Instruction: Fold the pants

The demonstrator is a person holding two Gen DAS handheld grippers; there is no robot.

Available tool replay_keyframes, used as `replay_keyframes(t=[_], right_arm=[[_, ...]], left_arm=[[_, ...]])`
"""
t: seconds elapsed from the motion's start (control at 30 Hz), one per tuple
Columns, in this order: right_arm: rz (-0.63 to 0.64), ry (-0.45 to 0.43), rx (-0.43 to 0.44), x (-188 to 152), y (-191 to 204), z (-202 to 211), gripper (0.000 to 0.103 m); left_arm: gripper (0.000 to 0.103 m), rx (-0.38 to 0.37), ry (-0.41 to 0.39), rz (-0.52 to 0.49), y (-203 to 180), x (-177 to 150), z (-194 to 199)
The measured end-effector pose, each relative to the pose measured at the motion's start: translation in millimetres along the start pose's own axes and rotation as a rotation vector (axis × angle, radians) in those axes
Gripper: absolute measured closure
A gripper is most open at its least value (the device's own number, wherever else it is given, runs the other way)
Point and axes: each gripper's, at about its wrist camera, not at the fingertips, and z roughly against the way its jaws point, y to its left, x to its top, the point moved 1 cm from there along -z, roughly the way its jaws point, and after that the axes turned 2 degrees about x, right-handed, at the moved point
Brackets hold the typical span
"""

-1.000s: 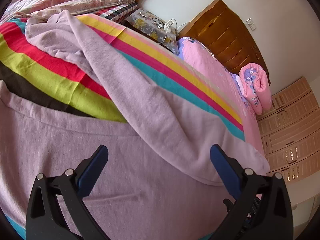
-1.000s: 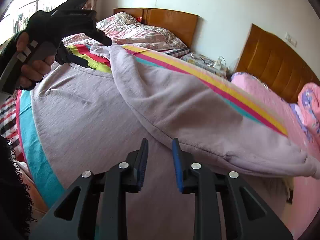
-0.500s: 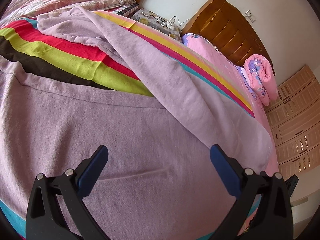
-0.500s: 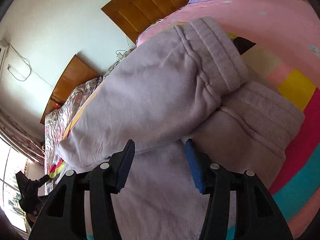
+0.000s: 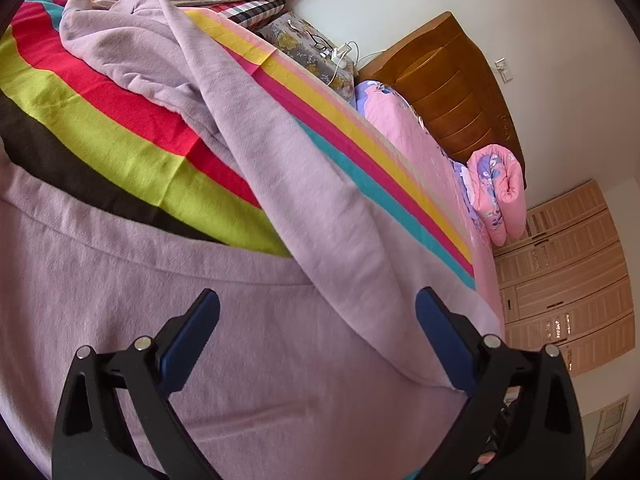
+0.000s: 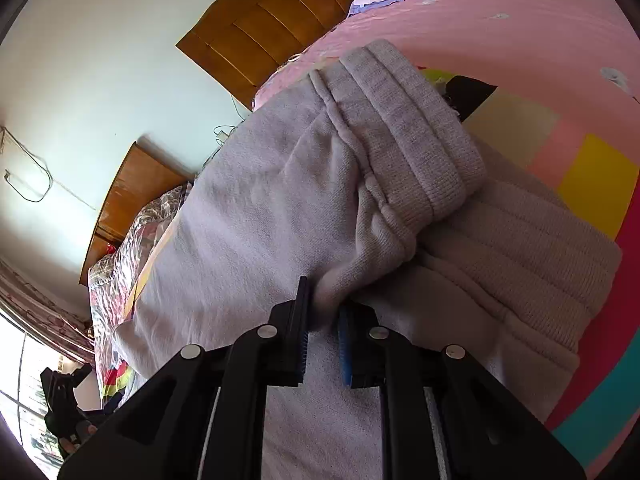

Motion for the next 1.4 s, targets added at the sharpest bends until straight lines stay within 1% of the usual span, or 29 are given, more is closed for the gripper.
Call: replay_keyframes(t=[0.07, 0.1, 0.13, 0.17, 0.3, 0.33, 0.4, 0.43, 0.47, 0.5, 0.53, 0.57, 0.63, 0.7, 0.77, 0.83, 0.9, 0.97, 1.0, 1.07, 1.13, 1.2, 1.23, 1.27, 1.33, 1.4], right_arm=[[-0.003, 0.001, 0.01, -2, -4, 2, 0.089], [-0.009, 0.002, 0.016, -1, -6, 3, 0.089], [-0.013, 0.004, 0.022, -1, -7, 3, 0.089], [-0.014, 0.006, 0.026, -2, -8, 4, 0.089], [-0.017, 0.009, 0.041, -1, -13, 5, 0.089], [-0.017, 0.009, 0.042, -1, -14, 5, 0.089], [-0.016, 0.009, 0.045, -1, -14, 4, 0.089], [-0.015, 0.009, 0.046, -1, -14, 5, 0.089], [-0.015, 0.009, 0.046, -1, -14, 5, 0.089], [-0.014, 0.009, 0.045, -1, -14, 6, 0.089], [-0.011, 0.007, 0.043, 0, -12, 7, 0.089], [-0.007, 0.003, 0.042, 1, -11, 9, 0.089], [0.015, -0.01, 0.04, 8, -3, 15, 0.09], [0.062, -0.017, 0.041, 24, 11, 20, 0.091], [0.146, -0.041, 0.044, 50, 34, 28, 0.092], [0.214, -0.081, 0.057, 79, 59, 40, 0.093], [0.239, -0.115, 0.098, 100, 75, 58, 0.093], [0.283, -0.127, 0.122, 104, 80, 79, 0.093], [0.303, -0.122, 0.12, 99, 75, 88, 0.093], [0.305, -0.078, 0.108, 75, 49, 97, 0.093], [0.252, -0.008, 0.067, 40, 9, 94, 0.093], [0.176, 0.07, 0.006, 7, -28, 80, 0.093], [0.144, 0.101, -0.022, -6, -42, 71, 0.093], [0.128, 0.106, -0.034, -14, -50, 66, 0.093], [0.126, 0.085, -0.028, -14, -50, 65, 0.093], [0.143, 0.07, -0.03, -6, -40, 68, 0.093]], left_arm=[[0.012, -0.011, -0.009, 0.032, -1, 15, -5], [0.015, -0.015, -0.01, 0.044, -1, 22, -9], [0.021, -0.013, -0.003, 0.057, 0, 28, -14], [0.024, -0.012, 0.003, 0.071, 2, 32, -18], [0.027, 0.03, 0.002, 0.093, 10, 46, -33], [0.031, 0.03, 0.005, 0.097, 13, 48, -37], [0.036, 0.025, 0.014, 0.104, 18, 52, -46], [0.04, 0.017, 0.014, 0.1, 19, 53, -50], [0.051, 0.01, 0.015, 0.087, 19, 54, -55], [0.059, 0.012, 0.014, 0.072, 17, 54, -58], [0.079, 0.031, 0.008, 0.061, 16, 53, -60], [0.097, 0.059, -0.012, 0.052, 14, 52, -58], [0.098, 0.063, -0.063, 0.031, 3, 50, -43], [0.098, 0.05, -0.122, -0.021, -19, 52, -15], [0.098, 0.029, -0.168, -0.109, -48, 58, 17], [0.098, 0.005, -0.213, -0.176, -75, 61, 51], [0.098, -0.025, -0.268, -0.253, -98, 51, 89], [0.097, -0.015, -0.305, -0.357, -107, 25, 120], [0.097, -0.009, -0.298, -0.393, -102, 6, 129], [0.097, 0.028, -0.235, -0.399, -74, -36, 127], [0.096, 0.056, -0.149, -0.345, -30, -80, 111], [0.096, 0.086, -0.046, -0.252, 15, -116, 83], [0.096, 0.106, -0.013, -0.209, 33, -127, 73], [0.096, 0.127, -0.005, -0.199, 39, -133, 65], [0.096, 0.15, -0.009, -0.232, 39, -131, 57], [0.096, 0.137, -0.025, -0.252, 30, -121, 59]])
